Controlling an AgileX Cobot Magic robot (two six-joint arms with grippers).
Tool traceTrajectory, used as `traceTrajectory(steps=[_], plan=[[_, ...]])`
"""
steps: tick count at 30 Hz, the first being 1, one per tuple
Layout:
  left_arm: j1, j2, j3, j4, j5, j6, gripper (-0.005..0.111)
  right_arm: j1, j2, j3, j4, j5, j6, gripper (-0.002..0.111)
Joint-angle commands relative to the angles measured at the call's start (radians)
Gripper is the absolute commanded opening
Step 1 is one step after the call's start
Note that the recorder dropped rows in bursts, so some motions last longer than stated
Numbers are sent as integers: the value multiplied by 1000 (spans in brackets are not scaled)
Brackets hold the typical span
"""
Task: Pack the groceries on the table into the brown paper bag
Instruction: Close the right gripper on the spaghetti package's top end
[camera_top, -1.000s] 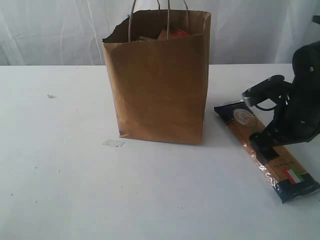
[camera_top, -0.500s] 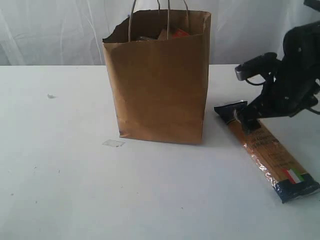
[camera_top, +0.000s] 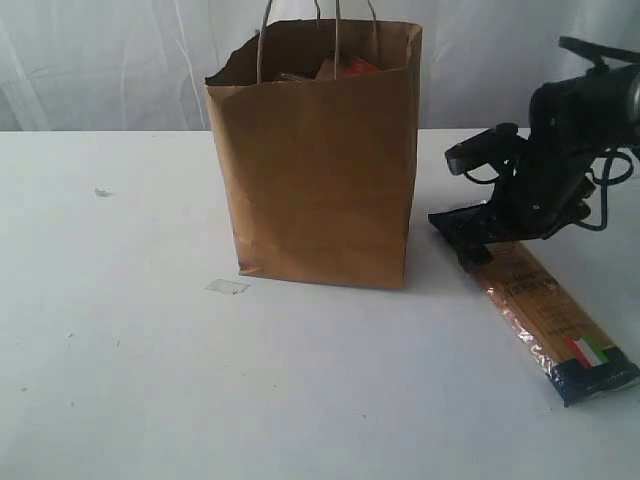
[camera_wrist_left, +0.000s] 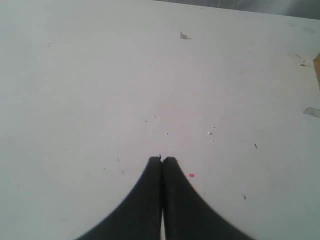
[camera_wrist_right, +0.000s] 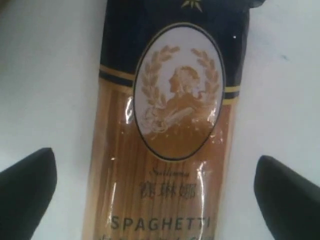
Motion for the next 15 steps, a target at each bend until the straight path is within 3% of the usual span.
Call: traceTrajectory(steps=[1, 8, 15], plan=[[1, -5, 0, -7, -3, -3, 0, -13, 31, -7, 5, -40, -10, 105], [1, -5, 0, -7, -3, -3, 0, -53, 63, -52, 50, -27, -6, 105], [1, -5, 0, -7, -3, -3, 0, -64, 104, -75, 218, 10, -148, 105]])
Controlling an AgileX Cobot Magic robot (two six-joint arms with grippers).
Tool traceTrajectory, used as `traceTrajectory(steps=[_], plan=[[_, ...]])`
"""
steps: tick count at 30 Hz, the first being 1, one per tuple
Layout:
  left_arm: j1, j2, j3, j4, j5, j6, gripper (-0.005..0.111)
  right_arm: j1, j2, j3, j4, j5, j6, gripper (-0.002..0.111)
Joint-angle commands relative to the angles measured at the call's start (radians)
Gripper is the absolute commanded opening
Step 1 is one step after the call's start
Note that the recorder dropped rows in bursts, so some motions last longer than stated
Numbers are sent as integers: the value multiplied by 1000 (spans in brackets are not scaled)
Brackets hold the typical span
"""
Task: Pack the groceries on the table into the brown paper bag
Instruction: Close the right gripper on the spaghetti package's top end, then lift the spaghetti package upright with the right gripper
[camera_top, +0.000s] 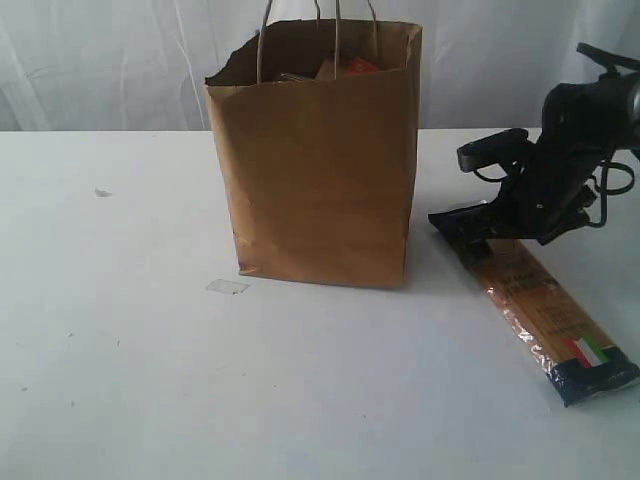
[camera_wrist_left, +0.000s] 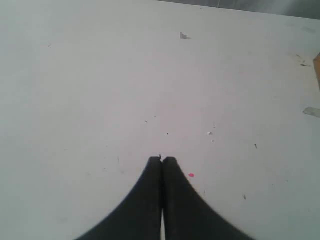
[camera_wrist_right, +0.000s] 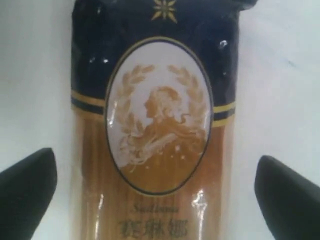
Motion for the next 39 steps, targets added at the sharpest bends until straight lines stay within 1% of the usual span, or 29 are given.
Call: traceTrajectory(steps=[1, 10, 11, 13, 14, 16, 18, 19, 20, 21, 26, 29, 34, 39], plan=[[1, -5, 0, -7, -3, -3, 0, -6, 28, -7, 85, 14, -71, 105], [1, -5, 0, -7, -3, -3, 0, -6, 44, -7, 77, -1, -67, 105], [1, -5, 0, -7, -3, -3, 0, -6, 44, -7, 77, -1, -67, 104], [1, -5, 0, -7, -3, -3, 0, -6, 44, -7, 77, 1, -67, 97], [1, -5, 0, -7, -3, -3, 0, -6, 44, -7, 77, 6, -67, 90], [1, -5, 0, -7, -3, -3, 0, -6, 44, -7, 72, 13, -67, 70], [1, -5, 0, -7, -3, -3, 0, -6, 44, -7, 72, 31, -67, 43], [1, -5, 0, -7, -3, -3, 0, -6, 44, -7, 72, 51, -67, 23], [1, -5, 0, -7, -3, -3, 0, -6, 42, -7, 72, 71, -67, 10], [1, -5, 0, -7, -3, -3, 0, -6, 40, -7, 72, 87, -67, 0], [1, -5, 0, -7, -3, -3, 0, -6, -29, -7, 72, 147, -63, 0], [1, -5, 0, -7, -3, -3, 0, -6, -118, -7, 72, 158, -38, 0], [1, -5, 0, -7, -3, -3, 0, -6, -396, 24, 72, 161, 19, 0], [1, -5, 0, -7, -3, -3, 0, -6, -574, 135, 74, 68, 47, 0]])
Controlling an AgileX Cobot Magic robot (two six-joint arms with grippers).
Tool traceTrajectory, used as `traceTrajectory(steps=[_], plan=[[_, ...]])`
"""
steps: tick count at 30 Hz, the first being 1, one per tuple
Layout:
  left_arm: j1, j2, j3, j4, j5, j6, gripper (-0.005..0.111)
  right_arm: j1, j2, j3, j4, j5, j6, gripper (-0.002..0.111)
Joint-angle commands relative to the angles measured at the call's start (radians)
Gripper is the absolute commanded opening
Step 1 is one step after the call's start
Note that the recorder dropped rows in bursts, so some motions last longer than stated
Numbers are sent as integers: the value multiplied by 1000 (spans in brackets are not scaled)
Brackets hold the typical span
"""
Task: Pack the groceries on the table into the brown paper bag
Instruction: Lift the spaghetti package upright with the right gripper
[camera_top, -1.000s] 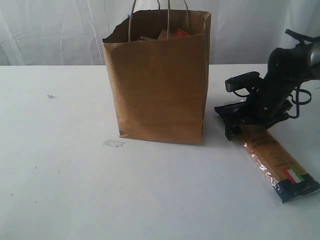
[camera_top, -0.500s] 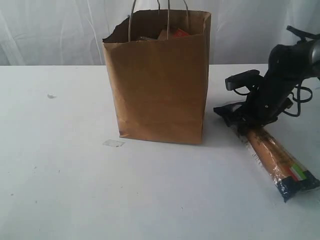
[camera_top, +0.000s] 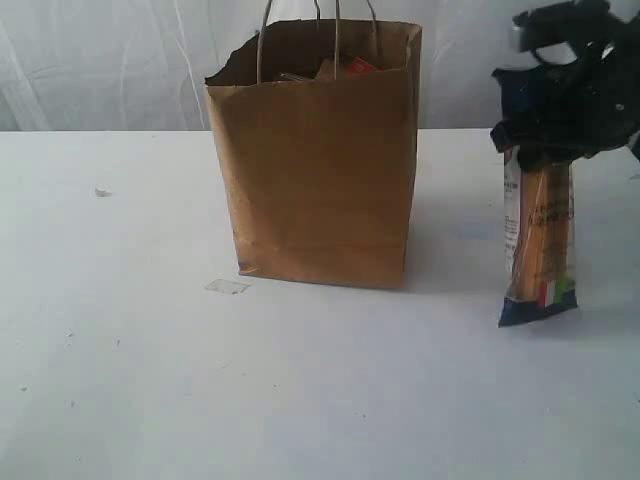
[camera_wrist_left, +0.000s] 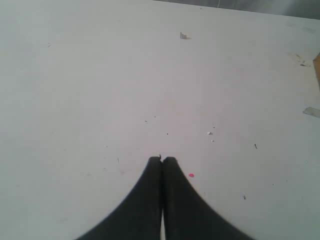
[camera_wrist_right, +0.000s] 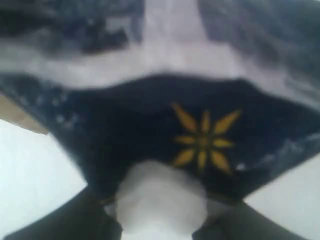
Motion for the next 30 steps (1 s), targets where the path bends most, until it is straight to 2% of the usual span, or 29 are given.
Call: traceTrajectory(steps=[1, 6, 11, 14, 19, 25, 27, 30], plan=[[1, -5, 0, -7, -3, -3, 0, -4, -179, 127, 1, -109, 46, 0], [1, -5, 0, -7, -3, -3, 0, -4, -308, 283, 1, -129, 46, 0], [1, -5, 0, -7, -3, -3, 0, -4, -402, 297, 36, -201, 54, 0], [1, -5, 0, -7, -3, -3, 0, -4, -448, 282, 164, -340, 69, 0], [1, -5, 0, -7, -3, -3, 0, 0, -484, 214, 525, -647, 86, 0], [1, -5, 0, -7, -3, -3, 0, 5, -472, 61, 599, -695, 89, 0], [1, -5, 0, -7, -3, -3, 0, 32, -466, 29, 599, -704, 87, 0], [1, -5, 0, -7, -3, -3, 0, 125, -449, 16, 599, -806, 85, 0]])
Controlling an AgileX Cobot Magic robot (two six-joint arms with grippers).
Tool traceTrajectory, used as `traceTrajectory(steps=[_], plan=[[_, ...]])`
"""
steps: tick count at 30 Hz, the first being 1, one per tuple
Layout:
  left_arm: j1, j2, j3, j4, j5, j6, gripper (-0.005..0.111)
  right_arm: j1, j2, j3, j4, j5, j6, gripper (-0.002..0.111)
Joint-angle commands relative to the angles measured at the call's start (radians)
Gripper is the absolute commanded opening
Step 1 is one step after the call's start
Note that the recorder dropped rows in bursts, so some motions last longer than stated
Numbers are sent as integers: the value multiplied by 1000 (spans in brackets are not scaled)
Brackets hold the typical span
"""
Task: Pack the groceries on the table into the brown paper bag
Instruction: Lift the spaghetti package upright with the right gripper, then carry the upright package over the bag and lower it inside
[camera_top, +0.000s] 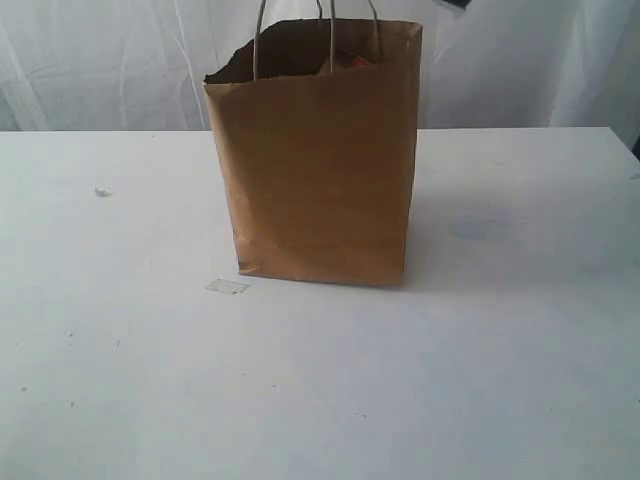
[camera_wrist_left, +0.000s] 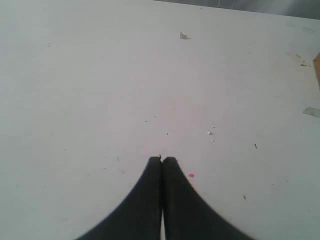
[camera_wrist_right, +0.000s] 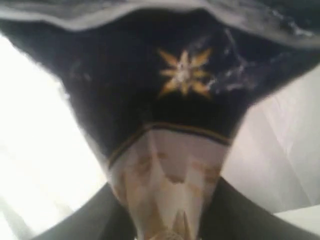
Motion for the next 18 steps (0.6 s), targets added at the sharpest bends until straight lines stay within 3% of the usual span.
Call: traceTrajectory(steps=[1, 6, 18], plan=[[1, -5, 0, -7, -3, -3, 0, 102, 16, -29, 24, -199, 0, 0], [1, -5, 0, -7, -3, -3, 0, 231, 115, -29, -59, -351, -34, 0], [1, -5, 0, -7, -3, -3, 0, 313, 259, -29, -156, -534, -34, 0]])
